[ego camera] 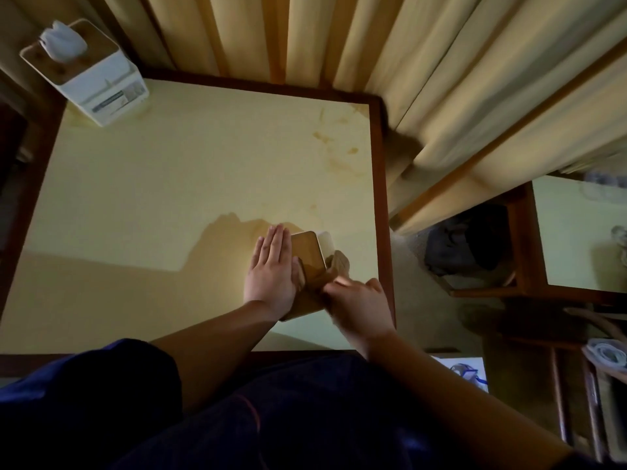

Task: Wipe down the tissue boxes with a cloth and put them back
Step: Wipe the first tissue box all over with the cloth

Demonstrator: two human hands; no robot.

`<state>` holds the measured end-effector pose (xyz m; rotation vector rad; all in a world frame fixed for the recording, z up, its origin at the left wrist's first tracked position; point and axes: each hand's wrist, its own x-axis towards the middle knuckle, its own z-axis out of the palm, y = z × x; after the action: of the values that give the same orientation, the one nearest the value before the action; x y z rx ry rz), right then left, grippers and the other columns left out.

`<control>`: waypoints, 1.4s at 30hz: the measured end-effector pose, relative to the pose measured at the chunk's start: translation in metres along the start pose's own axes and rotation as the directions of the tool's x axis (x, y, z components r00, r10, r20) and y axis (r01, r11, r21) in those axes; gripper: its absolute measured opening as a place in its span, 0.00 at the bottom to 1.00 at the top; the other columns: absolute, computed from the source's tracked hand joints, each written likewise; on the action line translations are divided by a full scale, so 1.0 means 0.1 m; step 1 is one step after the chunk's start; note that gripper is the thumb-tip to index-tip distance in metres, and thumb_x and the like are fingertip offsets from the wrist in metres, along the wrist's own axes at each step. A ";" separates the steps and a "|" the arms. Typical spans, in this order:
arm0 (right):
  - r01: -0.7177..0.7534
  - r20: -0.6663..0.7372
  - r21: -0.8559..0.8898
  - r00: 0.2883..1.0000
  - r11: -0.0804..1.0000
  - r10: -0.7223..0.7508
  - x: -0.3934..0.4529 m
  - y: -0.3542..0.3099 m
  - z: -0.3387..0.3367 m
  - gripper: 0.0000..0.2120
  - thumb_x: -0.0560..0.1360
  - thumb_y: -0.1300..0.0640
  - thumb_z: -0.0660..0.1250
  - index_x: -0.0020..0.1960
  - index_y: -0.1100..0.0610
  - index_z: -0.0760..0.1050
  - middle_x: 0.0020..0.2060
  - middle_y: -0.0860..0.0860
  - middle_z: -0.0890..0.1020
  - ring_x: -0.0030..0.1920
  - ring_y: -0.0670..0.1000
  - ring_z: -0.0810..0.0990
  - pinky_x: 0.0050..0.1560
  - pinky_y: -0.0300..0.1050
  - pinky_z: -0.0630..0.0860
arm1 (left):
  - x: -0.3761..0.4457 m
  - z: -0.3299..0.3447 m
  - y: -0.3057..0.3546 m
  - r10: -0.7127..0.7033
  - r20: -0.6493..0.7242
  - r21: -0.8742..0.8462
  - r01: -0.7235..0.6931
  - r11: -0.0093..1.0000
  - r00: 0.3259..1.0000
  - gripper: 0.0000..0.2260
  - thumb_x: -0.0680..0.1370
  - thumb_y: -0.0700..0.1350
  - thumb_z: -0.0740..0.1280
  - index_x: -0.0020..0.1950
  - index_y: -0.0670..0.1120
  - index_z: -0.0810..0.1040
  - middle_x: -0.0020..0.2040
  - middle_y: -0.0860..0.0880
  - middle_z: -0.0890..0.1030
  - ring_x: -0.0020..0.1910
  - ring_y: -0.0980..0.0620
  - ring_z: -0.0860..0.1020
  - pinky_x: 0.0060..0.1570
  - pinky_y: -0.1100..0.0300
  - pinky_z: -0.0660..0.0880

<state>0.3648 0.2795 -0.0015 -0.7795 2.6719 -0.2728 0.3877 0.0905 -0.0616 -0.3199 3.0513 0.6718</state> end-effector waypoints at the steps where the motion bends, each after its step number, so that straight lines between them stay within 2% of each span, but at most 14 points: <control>1: -0.004 0.016 0.013 1.000 1.000 0.003 -0.04 0.00 0.01 0.08 0.82 0.55 0.63 0.48 0.45 0.79 0.43 0.43 0.81 0.42 0.47 0.81 0.56 0.50 0.71 | 0.00 0.00 -0.01 -0.001 0.008 0.004 0.001 1.000 1.000 0.30 0.85 0.53 0.40 0.84 0.39 0.53 0.85 0.43 0.53 0.84 0.47 0.47 0.82 0.52 0.40; 4: -0.036 0.027 0.028 0.999 0.999 0.035 -0.04 -0.03 -0.02 0.09 0.82 0.57 0.65 0.48 0.45 0.79 0.43 0.42 0.81 0.43 0.46 0.81 0.58 0.51 0.70 | 0.00 0.00 -0.01 0.006 0.018 -0.006 -0.006 1.000 1.000 0.30 0.85 0.53 0.40 0.84 0.39 0.54 0.84 0.43 0.54 0.84 0.47 0.47 0.81 0.53 0.40; 8: -0.041 0.096 0.007 0.995 0.999 0.041 0.33 -0.12 -0.17 0.07 0.78 0.58 0.65 0.50 0.49 0.79 0.44 0.45 0.79 0.46 0.51 0.80 0.63 0.55 0.69 | 0.04 0.03 -0.02 0.004 -0.024 -0.006 -0.004 1.000 1.000 0.28 0.84 0.51 0.48 0.79 0.35 0.66 0.79 0.38 0.66 0.80 0.39 0.63 0.80 0.45 0.55; 11: -0.067 0.062 -0.044 0.996 0.997 0.070 0.70 -0.24 -0.26 0.14 0.79 0.61 0.62 0.57 0.47 0.82 0.51 0.48 0.81 0.49 0.55 0.83 0.64 0.54 0.66 | 0.03 0.09 -0.03 -0.020 -0.047 -0.010 0.019 1.000 0.999 0.26 0.84 0.48 0.54 0.79 0.36 0.66 0.80 0.39 0.67 0.81 0.41 0.62 0.81 0.49 0.51; 14: -0.093 -0.029 -0.035 0.995 0.995 0.092 0.97 -0.30 -0.28 0.15 0.82 0.61 0.62 0.57 0.46 0.83 0.54 0.48 0.83 0.50 0.55 0.84 0.62 0.54 0.67 | 0.01 0.09 -0.02 -0.006 -0.079 -0.016 0.004 1.000 0.997 0.25 0.84 0.44 0.60 0.79 0.36 0.65 0.80 0.39 0.66 0.81 0.42 0.60 0.81 0.51 0.49; 17: -0.099 -0.046 -0.023 0.994 0.995 0.097 1.05 -0.31 -0.26 0.14 0.83 0.60 0.61 0.57 0.46 0.83 0.53 0.48 0.82 0.48 0.56 0.83 0.60 0.53 0.67 | 0.00 0.07 -0.01 -0.002 -0.094 -0.019 0.000 1.000 0.996 0.25 0.83 0.45 0.58 0.79 0.36 0.66 0.79 0.39 0.67 0.81 0.41 0.62 0.81 0.49 0.52; 22: -0.032 -0.010 -0.048 0.999 0.998 0.032 0.71 -0.20 -0.14 0.15 0.80 0.60 0.62 0.61 0.48 0.81 0.57 0.49 0.81 0.54 0.56 0.82 0.57 0.51 0.66 | 0.03 0.10 -0.01 -0.048 -0.055 -0.023 0.047 0.999 0.997 0.26 0.84 0.48 0.53 0.79 0.36 0.66 0.79 0.39 0.67 0.81 0.42 0.62 0.81 0.50 0.52; 25: -0.011 -0.073 -0.032 0.997 0.999 0.009 0.28 -0.10 0.01 0.10 0.79 0.61 0.63 0.52 0.49 0.81 0.47 0.48 0.81 0.45 0.55 0.82 0.51 0.50 0.67 | 0.01 0.06 -0.01 -0.014 -0.029 -0.012 0.013 1.000 0.999 0.29 0.84 0.51 0.46 0.81 0.37 0.62 0.82 0.40 0.62 0.82 0.43 0.58 0.82 0.50 0.49; 27: 0.007 -0.114 -0.023 0.993 1.000 -0.010 0.02 -0.03 0.11 0.09 0.78 0.60 0.65 0.48 0.47 0.80 0.44 0.45 0.81 0.41 0.52 0.82 0.50 0.50 0.71 | -0.02 0.03 -0.01 -0.002 -0.015 -0.009 0.002 1.000 1.000 0.30 0.85 0.52 0.42 0.82 0.38 0.59 0.83 0.41 0.59 0.84 0.44 0.53 0.82 0.50 0.47; 31: 0.044 -0.078 0.085 0.996 0.995 -0.037 -0.20 0.07 0.12 0.07 0.77 0.45 0.67 0.50 0.44 0.83 0.51 0.40 0.83 0.45 0.45 0.82 0.53 0.51 0.75 | -0.02 0.04 -0.01 -0.020 -0.019 -0.001 0.020 1.000 1.000 0.30 0.85 0.53 0.42 0.82 0.38 0.59 0.83 0.42 0.58 0.84 0.46 0.52 0.82 0.51 0.46; 35: 0.024 -0.070 0.037 0.997 0.999 -0.021 -0.19 0.05 0.16 0.15 0.74 0.37 0.73 0.51 0.46 0.76 0.52 0.45 0.78 0.49 0.49 0.79 0.49 0.49 0.77 | -0.01 0.05 -0.02 -0.016 -0.010 0.015 0.016 1.000 1.000 0.29 0.86 0.53 0.43 0.83 0.38 0.59 0.83 0.42 0.58 0.84 0.46 0.52 0.83 0.51 0.47; 37: -0.015 -0.082 0.039 0.996 0.999 0.018 -0.17 0.02 0.21 0.18 0.75 0.39 0.74 0.55 0.48 0.73 0.52 0.49 0.79 0.48 0.53 0.81 0.46 0.50 0.78 | -0.01 0.05 -0.02 -0.014 -0.011 0.026 0.015 1.000 1.000 0.29 0.86 0.52 0.44 0.82 0.38 0.59 0.83 0.42 0.59 0.84 0.46 0.52 0.83 0.51 0.47; 40: -0.050 -0.115 0.091 0.991 0.995 0.060 -0.21 0.00 0.25 0.12 0.79 0.46 0.71 0.56 0.49 0.71 0.49 0.49 0.80 0.42 0.54 0.83 0.39 0.47 0.77 | -0.01 0.04 -0.02 -0.007 -0.005 0.037 0.007 0.999 1.000 0.28 0.86 0.52 0.45 0.82 0.37 0.59 0.83 0.41 0.60 0.84 0.45 0.53 0.83 0.50 0.47; 42: -0.097 -0.119 0.162 0.986 0.982 0.117 -0.26 -0.02 0.22 0.10 0.79 0.51 0.71 0.56 0.48 0.72 0.47 0.47 0.81 0.41 0.52 0.83 0.39 0.49 0.80 | -0.01 0.04 -0.02 -0.005 -0.007 0.036 0.006 0.999 1.000 0.28 0.86 0.52 0.45 0.82 0.37 0.60 0.83 0.41 0.60 0.84 0.45 0.53 0.83 0.50 0.48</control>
<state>0.3944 0.2906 -0.0144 -0.5865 2.7589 -0.5129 0.3893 0.0902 -0.0660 -0.3308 3.0637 0.6164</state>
